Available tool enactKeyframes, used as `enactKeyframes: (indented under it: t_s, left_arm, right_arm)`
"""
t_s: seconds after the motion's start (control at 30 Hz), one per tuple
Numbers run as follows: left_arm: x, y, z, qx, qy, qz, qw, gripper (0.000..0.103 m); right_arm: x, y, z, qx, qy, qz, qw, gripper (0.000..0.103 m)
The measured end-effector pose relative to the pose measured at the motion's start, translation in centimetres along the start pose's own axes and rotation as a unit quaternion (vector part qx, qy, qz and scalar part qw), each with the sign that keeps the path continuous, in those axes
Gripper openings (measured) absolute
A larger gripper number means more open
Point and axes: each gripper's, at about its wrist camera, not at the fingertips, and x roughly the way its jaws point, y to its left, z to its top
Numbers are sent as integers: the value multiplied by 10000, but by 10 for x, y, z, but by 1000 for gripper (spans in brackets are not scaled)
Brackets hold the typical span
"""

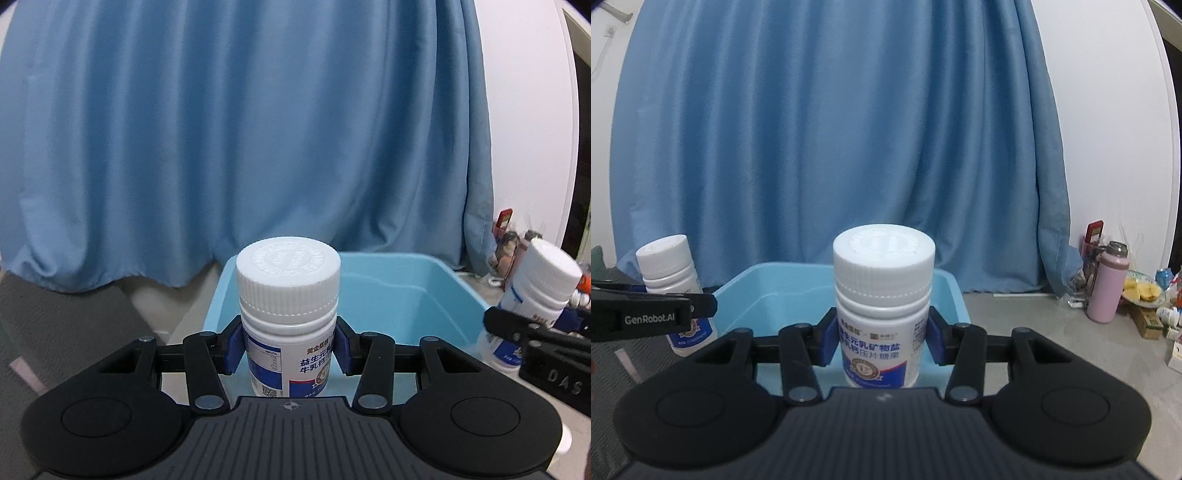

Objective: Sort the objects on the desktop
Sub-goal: 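Carry both held pill bottles up and over the light blue tub, then open both grippers to drop the pill bottles into the tub, then withdraw from the tub and move the right gripper to the last pill bottle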

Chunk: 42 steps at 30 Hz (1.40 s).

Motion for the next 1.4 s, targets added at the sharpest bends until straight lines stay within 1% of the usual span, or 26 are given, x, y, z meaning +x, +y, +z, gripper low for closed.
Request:
enactKeyframes:
  t_s: [0.2, 0.3, 0.4, 0.43, 0.47, 0.5, 0.53, 0.57, 0.63, 0.7, 0.83, 1.03, 1.17, 1.23, 1.3, 1.4]
  left_arm:
    - [42, -5, 20, 72, -37, -177, 9998, 48]
    - [62, -11, 25, 137, 42, -274, 9995, 48]
    - [78, -13, 20, 127, 214, -387, 9989, 49]
    - [82, -12, 19, 86, 283, -417, 9987, 52]
    - [84, -11, 17, 13, 299, -452, 9985, 53]
    - [85, -8, 16, -48, 295, -478, 9984, 58]
    - [85, -6, 16, -89, 274, -486, 9984, 69]
    - [83, -5, 16, -115, 232, -460, 9986, 72]
    - [81, -1, 14, -134, 130, -354, 9992, 83]
    - [78, 3, 13, -143, 53, -289, 9995, 85]
    - [68, 6, 10, -142, 19, -153, 9998, 86]
    - [34, -7, -1, -18, -65, -63, 10000, 86]
    - [6, -17, -17, -11, -46, -103, 9999, 86]
    - [-8, -25, -27, 37, -44, -52, 10000, 87]
    - [-22, -30, -39, 47, -17, 13, 10000, 87]
    - [-44, -37, -60, -103, 21, -38, 9999, 87]
  right_arm:
    - [37, 1, 10, 67, 39, -113, 9999, 48]
    - [54, 1, 9, 85, 99, -179, 9998, 48]
    - [71, 3, 7, 130, 216, -195, 9995, 48]
    - [77, 3, 6, 149, 290, -200, 9993, 48]
    - [82, 4, 5, 192, 381, -193, 9989, 48]
    - [87, 4, 4, 254, 443, -172, 9985, 49]
    - [89, 4, 3, 309, 450, -166, 9984, 60]
    - [90, 5, 3, 338, 416, -210, 9983, 74]
    - [89, 7, 3, 343, 311, -370, 9982, 85]
    - [86, 6, 3, 346, 226, -332, 9986, 86]
    - [74, 7, 4, 308, 112, -198, 9993, 88]
    - [38, 5, -2, 177, -6, -131, 9998, 89]
    - [13, -9, -10, 269, 48, -173, 9995, 89]
    - [-2, -18, -18, 340, 79, -232, 9991, 89]
    - [-19, -26, -29, 383, 108, -313, 9987, 89]
    - [-43, -39, -48, 453, 166, -393, 9981, 89]
